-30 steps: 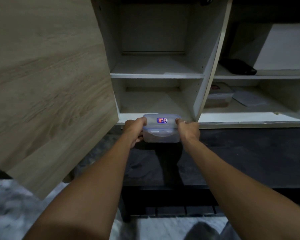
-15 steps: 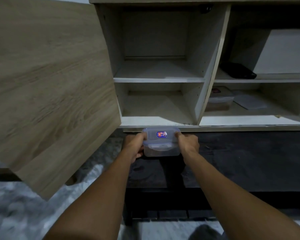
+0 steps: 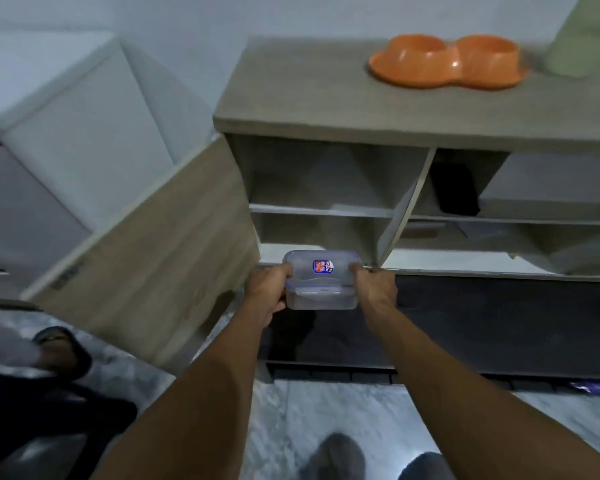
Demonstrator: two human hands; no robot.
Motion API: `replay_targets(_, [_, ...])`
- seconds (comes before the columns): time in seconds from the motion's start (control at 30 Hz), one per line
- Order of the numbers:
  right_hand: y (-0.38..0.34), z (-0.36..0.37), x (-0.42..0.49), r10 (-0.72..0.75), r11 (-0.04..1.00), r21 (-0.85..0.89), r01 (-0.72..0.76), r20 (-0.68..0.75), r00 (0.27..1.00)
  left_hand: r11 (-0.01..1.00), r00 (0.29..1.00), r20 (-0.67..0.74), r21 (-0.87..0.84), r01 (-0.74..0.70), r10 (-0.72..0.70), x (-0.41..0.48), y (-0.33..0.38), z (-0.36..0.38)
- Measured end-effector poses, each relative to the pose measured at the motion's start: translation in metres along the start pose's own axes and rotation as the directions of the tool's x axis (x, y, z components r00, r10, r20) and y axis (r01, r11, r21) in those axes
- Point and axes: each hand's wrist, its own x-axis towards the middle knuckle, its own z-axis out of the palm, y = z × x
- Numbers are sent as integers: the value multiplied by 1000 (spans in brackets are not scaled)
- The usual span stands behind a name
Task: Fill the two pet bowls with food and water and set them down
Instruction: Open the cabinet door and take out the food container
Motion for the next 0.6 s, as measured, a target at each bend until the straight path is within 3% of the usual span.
replay_targets(0.2, [-106,-55,-77,-46,999,6,46,16,999,1000,999,-37,7,-11,11,-89,106,-21])
replay_targets(0.4, [-213,-91,-141,-122,990,67,122,-11,993,993,993,1,23,-117,117,-157,219,-47])
replay_targets(0.6, [-255,-92,-162,-197,973,105,204,-79,977,975,976,51,60,-215,212,-173,269,-61])
